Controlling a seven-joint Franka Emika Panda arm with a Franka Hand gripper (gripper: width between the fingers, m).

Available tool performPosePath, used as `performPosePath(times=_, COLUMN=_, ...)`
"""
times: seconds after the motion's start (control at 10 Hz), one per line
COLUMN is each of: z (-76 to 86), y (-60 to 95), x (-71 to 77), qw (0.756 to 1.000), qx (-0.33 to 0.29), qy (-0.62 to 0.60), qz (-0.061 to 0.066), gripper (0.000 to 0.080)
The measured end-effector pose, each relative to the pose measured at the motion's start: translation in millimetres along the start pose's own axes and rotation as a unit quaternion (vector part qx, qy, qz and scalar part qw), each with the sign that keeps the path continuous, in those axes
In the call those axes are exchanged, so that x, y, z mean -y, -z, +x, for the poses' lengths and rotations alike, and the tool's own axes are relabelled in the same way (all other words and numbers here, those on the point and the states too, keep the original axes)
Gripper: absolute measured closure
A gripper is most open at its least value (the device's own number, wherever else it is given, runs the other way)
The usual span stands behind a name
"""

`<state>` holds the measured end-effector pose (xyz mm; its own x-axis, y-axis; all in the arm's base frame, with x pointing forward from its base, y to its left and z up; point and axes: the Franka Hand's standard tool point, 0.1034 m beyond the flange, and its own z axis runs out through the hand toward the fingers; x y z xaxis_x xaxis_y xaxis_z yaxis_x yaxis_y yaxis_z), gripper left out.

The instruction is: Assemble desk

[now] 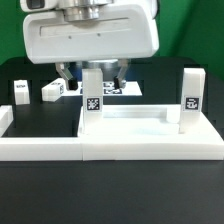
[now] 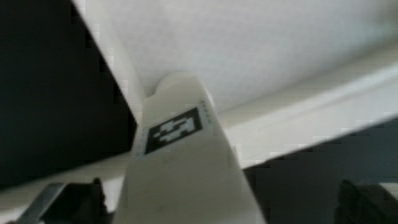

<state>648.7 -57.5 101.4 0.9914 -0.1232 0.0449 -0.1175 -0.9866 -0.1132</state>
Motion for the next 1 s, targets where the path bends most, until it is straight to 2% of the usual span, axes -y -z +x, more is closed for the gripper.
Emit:
performPosePath(times=0.1, z=-1.2, y=-0.6, x=0.4, qw=0.999, qx=0.012, qy=0.048, qz=0.003, gripper=0.0151)
performPosePath(times=0.4, z=-1.2, y=-1.1, x=0.0, qw=1.0, qx=0.011, qy=0.025, qz=0.002, gripper=0.018)
performPosePath(times=0.5, z=-1.2, y=-1.1, x=0.1, qw=1.0, qx=0.011, qy=0.007, qz=0.002, gripper=0.0357)
performPosePath(times=0.6, z=-1.2, y=-1.0, x=-1.7, qw=0.999, qx=0.011, qy=-0.032, qz=0.0, gripper=0.0357)
performPosePath(times=0.7, z=-1.6, y=-1.3, x=-5.3, qw=0.998, qx=0.011, qy=-0.067, qz=-0.002, gripper=0.0495)
performPosePath(times=0.8, z=-0.9, y=-1.9, x=-5.3, qw=0.995, qx=0.009, qy=-0.103, qz=-0.003, gripper=0.0499)
performPosePath(times=1.0, z=1.8, y=-1.8, x=-3.5, qw=0.958, qx=-0.001, qy=-0.287, qz=-0.008, gripper=0.0499)
